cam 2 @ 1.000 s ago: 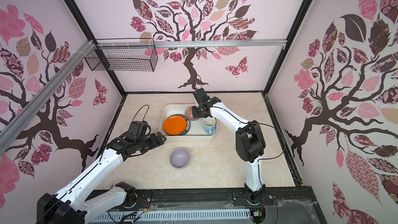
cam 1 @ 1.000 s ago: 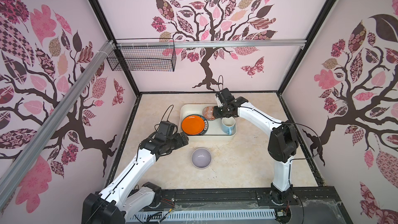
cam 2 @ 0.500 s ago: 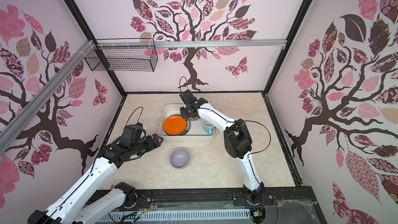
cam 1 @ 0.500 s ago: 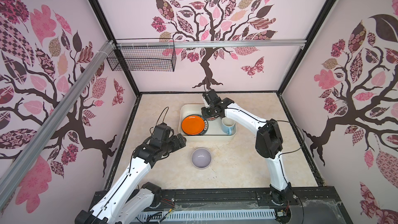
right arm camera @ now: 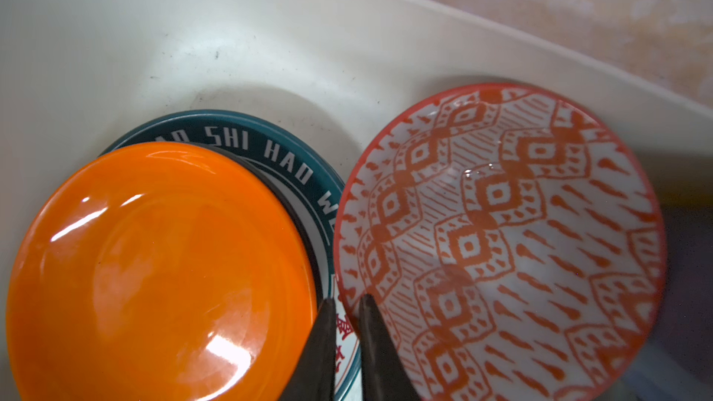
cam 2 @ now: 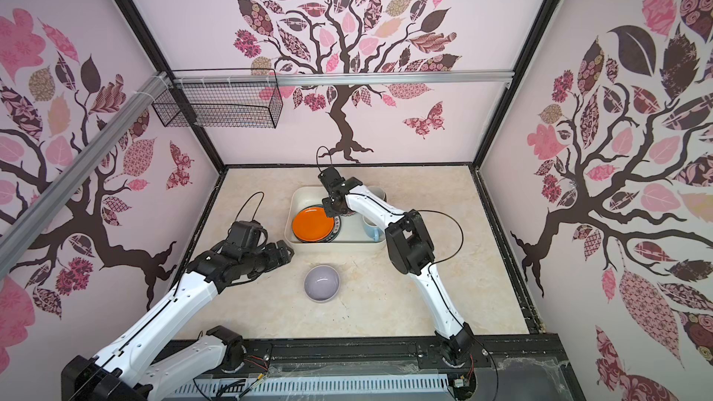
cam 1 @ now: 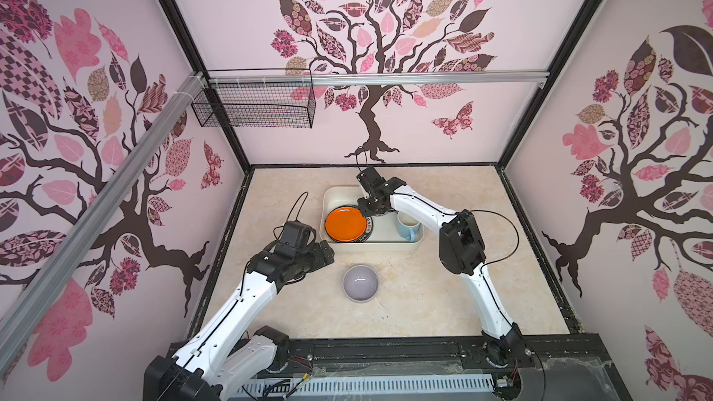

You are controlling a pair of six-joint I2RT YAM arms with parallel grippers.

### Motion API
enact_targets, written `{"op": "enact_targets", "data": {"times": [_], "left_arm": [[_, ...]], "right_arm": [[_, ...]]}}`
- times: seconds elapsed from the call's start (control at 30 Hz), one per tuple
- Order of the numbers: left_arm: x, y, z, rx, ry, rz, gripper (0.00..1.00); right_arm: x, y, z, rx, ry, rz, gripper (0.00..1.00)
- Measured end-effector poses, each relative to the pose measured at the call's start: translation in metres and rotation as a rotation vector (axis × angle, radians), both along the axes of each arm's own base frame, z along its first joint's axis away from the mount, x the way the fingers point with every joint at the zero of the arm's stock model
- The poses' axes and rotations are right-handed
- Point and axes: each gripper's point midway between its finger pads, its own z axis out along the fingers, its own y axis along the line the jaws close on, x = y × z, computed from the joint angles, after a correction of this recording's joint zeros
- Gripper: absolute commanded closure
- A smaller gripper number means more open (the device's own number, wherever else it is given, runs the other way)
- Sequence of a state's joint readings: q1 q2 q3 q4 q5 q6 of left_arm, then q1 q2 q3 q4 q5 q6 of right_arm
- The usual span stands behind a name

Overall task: Place the mixed dishes into the plastic bin
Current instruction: 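Set the patterned bowl down in the bin and open the right gripper, then withdraw the right gripper from the bin while the left gripper moves to the lilac bowl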

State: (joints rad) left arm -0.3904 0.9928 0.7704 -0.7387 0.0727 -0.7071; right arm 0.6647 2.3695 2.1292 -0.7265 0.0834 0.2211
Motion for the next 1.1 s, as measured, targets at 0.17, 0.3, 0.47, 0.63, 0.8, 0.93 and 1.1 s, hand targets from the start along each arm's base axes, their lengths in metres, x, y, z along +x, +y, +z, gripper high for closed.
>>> {"op": "enact_targets", "data": {"times": [0.17,0.3,0.47,0.63,0.8,0.93,1.1], "left_arm": [[0.001,0.0,0.001,0.0,-0.005,-0.002,0.11],[0.001,0.0,0.001,0.001,-0.005,-0.004,0.11],[0.001,0.0,0.001,0.001,-0.005,-0.004,0.1],[0.0,0.0,0.004,-0.004,-0.018,-0.004,0.08],[-0.002,-0.001,0.014,-0.03,-0.051,-0.008,0.08],[-0.006,-0.006,0.014,-0.059,-0.039,-0.023,0.09],[-0.021,-0.021,-0.002,-0.048,0.008,-0.077,0.1]], "right_arm": [[0.003,-0.006,-0.003,-0.007,0.004,-0.015,0.87],[0.003,-0.006,-0.003,-0.006,0.005,-0.014,0.87],[0.004,-0.007,-0.003,-0.009,0.007,-0.013,0.77],[0.003,-0.012,-0.001,-0.017,0.012,-0.01,0.64],[-0.013,-0.022,0.02,-0.014,0.001,0.003,0.58],[-0.032,-0.027,0.075,0.048,-0.061,0.018,0.49],[-0.077,-0.044,0.158,0.17,-0.177,0.034,0.32]]}}
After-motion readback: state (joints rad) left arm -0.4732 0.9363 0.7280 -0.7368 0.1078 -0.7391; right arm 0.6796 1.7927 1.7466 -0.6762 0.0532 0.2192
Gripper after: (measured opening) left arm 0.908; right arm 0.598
